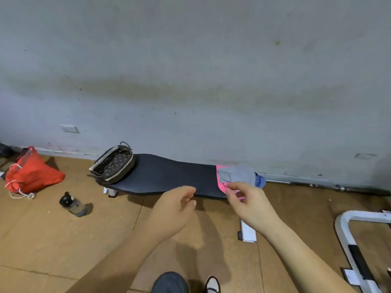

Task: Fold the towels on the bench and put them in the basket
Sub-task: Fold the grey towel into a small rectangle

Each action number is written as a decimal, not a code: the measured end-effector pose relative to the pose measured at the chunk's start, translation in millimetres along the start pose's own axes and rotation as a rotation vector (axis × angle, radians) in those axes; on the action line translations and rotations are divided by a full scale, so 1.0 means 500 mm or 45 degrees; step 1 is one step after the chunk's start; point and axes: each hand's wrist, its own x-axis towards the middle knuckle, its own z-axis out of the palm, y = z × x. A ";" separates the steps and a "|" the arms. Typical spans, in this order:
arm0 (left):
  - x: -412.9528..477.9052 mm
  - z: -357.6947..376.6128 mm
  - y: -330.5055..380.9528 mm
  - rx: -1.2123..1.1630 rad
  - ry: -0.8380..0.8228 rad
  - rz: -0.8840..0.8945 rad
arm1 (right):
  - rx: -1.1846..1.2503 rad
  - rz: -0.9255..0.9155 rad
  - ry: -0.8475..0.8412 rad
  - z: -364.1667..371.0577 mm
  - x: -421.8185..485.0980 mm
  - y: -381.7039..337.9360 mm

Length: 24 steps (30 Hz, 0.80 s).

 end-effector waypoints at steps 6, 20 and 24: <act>0.242 -0.072 -0.033 -0.020 -0.087 -0.068 | 0.001 0.091 -0.085 0.027 0.264 -0.025; 0.844 -0.030 -0.367 0.201 -0.411 0.193 | 0.068 0.705 0.311 0.334 0.722 0.199; 0.915 0.096 -0.485 0.136 -0.485 0.185 | 0.042 0.836 0.349 0.411 0.777 0.380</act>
